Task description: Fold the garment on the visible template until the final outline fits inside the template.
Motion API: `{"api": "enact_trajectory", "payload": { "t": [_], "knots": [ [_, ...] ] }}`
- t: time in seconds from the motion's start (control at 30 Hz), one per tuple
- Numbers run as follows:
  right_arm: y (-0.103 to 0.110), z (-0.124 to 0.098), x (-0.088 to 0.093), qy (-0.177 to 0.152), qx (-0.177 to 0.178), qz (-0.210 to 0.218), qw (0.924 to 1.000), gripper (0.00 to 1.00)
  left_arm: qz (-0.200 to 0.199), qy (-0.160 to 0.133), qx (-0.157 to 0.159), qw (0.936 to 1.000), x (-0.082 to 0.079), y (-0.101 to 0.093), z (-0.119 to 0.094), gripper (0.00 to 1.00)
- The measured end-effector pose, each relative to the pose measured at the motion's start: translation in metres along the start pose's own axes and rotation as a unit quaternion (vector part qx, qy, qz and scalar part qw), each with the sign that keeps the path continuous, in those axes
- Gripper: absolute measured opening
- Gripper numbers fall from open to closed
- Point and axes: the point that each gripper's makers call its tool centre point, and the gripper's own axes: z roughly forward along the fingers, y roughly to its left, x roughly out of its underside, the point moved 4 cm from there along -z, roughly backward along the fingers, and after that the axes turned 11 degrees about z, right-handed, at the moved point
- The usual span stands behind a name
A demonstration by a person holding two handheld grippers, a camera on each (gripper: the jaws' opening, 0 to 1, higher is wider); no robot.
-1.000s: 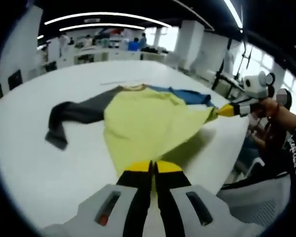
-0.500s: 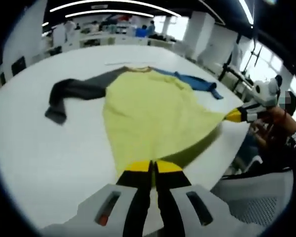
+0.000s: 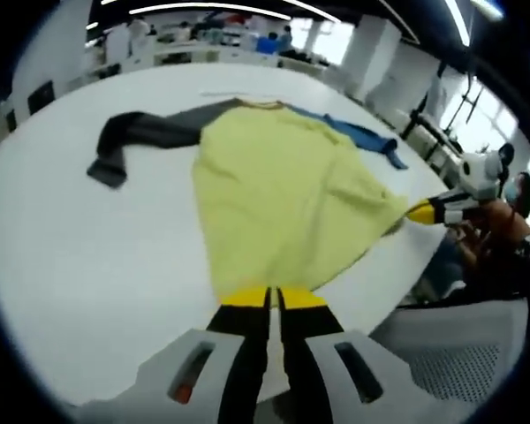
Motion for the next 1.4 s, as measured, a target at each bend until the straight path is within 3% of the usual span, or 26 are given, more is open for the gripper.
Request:
{"api": "enact_trajectory", "payload": {
  "t": [0.17, 0.3, 0.47, 0.8, 0.97, 1.1, 1.23, 1.27, 1.4],
  "knots": [
    [-0.004, -0.01, -0.01, -0.016, 0.004, 0.033, 0.9993, 0.17, -0.007, -0.014, -0.02, 0.9997, -0.006, 0.006, -0.003, 0.09],
    [-0.016, -0.012, -0.023, -0.035, 0.027, 0.035, 0.9984, 0.2, -0.013, -0.014, -0.041, 0.999, -0.007, 0.016, -0.002, 0.17],
    [-0.037, -0.003, -0.033, -0.034, 0.057, 0.029, 0.9974, 0.21, -0.014, -0.009, -0.046, 0.9988, -0.004, 0.02, 0.003, 0.17],
    [-0.04, 0.016, -0.032, 0.005, 0.075, -0.004, 0.9972, 0.13, -0.023, 0.018, -0.076, 0.9967, 0.005, 0.031, 0.011, 0.12],
    [-0.039, 0.023, -0.028, 0.018, 0.081, 0.009, 0.9965, 0.1, -0.028, 0.031, -0.08, 0.9959, 0.011, 0.033, 0.016, 0.11],
    [-0.041, 0.02, -0.03, 0.017, 0.091, -0.002, 0.9957, 0.06, -0.021, 0.04, -0.088, 0.9951, 0.014, 0.035, 0.017, 0.11],
    [-0.043, 0.019, -0.029, 0.023, 0.101, 0.0, 0.9947, 0.0, -0.04, 0.059, -0.087, 0.9936, 0.021, 0.033, 0.018, 0.09],
    [-0.044, 0.019, -0.029, 0.023, 0.103, -0.002, 0.9945, 0.0, -0.036, 0.049, -0.089, 0.9942, 0.019, 0.034, 0.018, 0.08],
    [-0.045, 0.016, -0.028, 0.029, 0.098, 0.019, 0.9945, 0.0, -0.048, 0.058, -0.085, 0.9935, 0.02, 0.031, 0.018, 0.01]
  ]
}}
